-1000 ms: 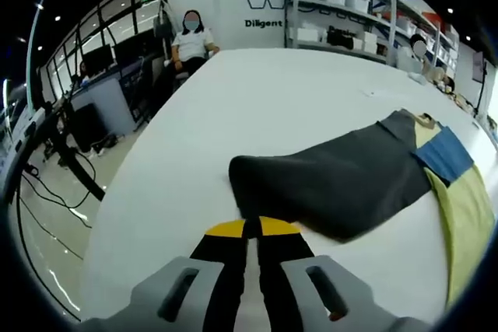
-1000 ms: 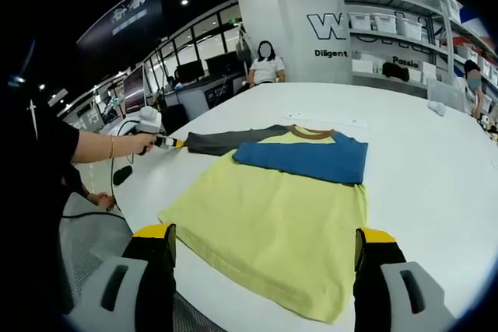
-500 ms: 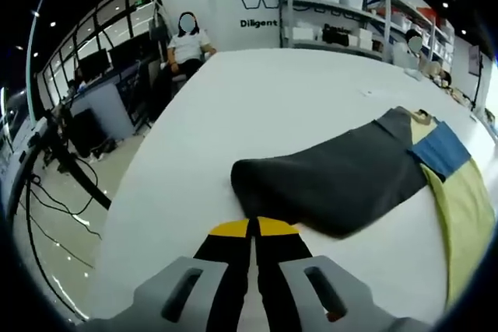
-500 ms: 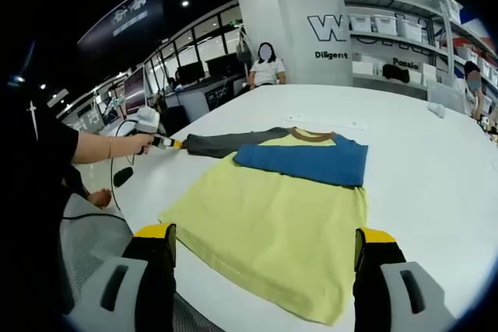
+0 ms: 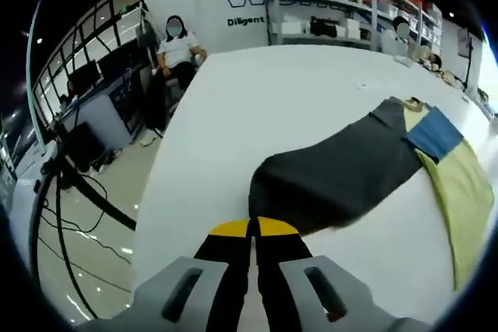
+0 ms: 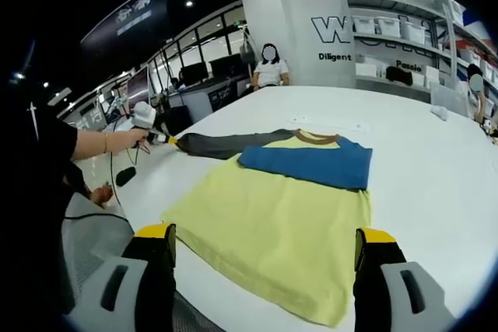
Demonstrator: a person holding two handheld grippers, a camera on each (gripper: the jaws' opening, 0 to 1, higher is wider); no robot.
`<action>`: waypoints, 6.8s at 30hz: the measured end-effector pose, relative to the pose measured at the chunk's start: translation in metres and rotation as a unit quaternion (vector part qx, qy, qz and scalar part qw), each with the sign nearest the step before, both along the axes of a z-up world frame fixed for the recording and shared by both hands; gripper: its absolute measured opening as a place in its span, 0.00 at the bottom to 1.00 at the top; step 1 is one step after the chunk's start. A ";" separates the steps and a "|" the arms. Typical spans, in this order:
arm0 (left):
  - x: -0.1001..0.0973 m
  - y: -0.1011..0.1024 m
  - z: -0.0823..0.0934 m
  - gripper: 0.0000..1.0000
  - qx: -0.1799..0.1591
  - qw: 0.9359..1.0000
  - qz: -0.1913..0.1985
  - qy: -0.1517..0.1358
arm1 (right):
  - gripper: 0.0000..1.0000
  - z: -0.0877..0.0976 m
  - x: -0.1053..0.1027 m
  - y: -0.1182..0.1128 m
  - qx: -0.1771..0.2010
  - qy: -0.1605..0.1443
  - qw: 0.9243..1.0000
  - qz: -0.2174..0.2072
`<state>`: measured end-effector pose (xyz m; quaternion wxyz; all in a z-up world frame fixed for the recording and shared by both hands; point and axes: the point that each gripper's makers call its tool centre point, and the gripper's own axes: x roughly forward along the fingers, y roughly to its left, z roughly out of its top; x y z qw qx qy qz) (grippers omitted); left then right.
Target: Fold the garment on the visible template until the final outline fits inside the template.
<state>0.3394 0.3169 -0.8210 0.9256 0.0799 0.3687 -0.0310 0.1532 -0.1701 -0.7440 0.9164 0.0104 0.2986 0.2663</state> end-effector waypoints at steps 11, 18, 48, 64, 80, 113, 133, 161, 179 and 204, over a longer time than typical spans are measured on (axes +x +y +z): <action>0.017 0.015 -0.003 0.00 0.040 0.998 -0.046 0.032 | 0.99 0.000 -0.002 -0.002 0.003 0.001 1.000 -0.006; 0.022 0.026 -0.014 0.00 0.070 0.995 -0.044 0.053 | 0.99 0.002 -0.003 -0.003 0.004 0.001 1.000 -0.007; 0.009 0.021 -0.008 0.22 -0.025 0.999 0.036 0.006 | 0.99 0.003 -0.005 -0.003 -0.007 0.006 1.000 0.004; -0.009 -0.003 -0.015 0.46 -0.057 0.998 0.034 -0.004 | 0.99 0.003 -0.007 -0.003 -0.006 0.005 1.000 0.005; -0.005 -0.022 -0.024 0.39 -0.050 0.998 0.024 -0.014 | 0.99 0.001 -0.007 -0.006 -0.005 0.007 1.000 -0.005; -0.005 -0.018 -0.030 0.04 -0.046 0.997 0.051 -0.024 | 0.99 -0.002 -0.009 -0.011 -0.005 0.012 1.000 -0.014; -0.008 -0.018 -0.012 0.01 -0.043 0.998 0.036 -0.026 | 0.99 0.001 -0.011 -0.006 0.001 0.006 1.000 -0.007; 0.018 -0.085 0.059 0.01 -0.056 0.993 -0.073 -0.075 | 0.99 0.007 -0.013 -0.006 0.006 -0.002 1.000 -0.004; 0.035 -0.181 0.085 0.00 -0.056 0.976 -0.195 -0.080 | 0.99 0.004 -0.015 -0.005 0.002 0.004 1.000 0.006; 0.047 -0.280 0.103 0.00 -0.090 0.958 -0.257 -0.090 | 0.99 0.003 -0.016 -0.008 0.001 0.006 1.000 0.010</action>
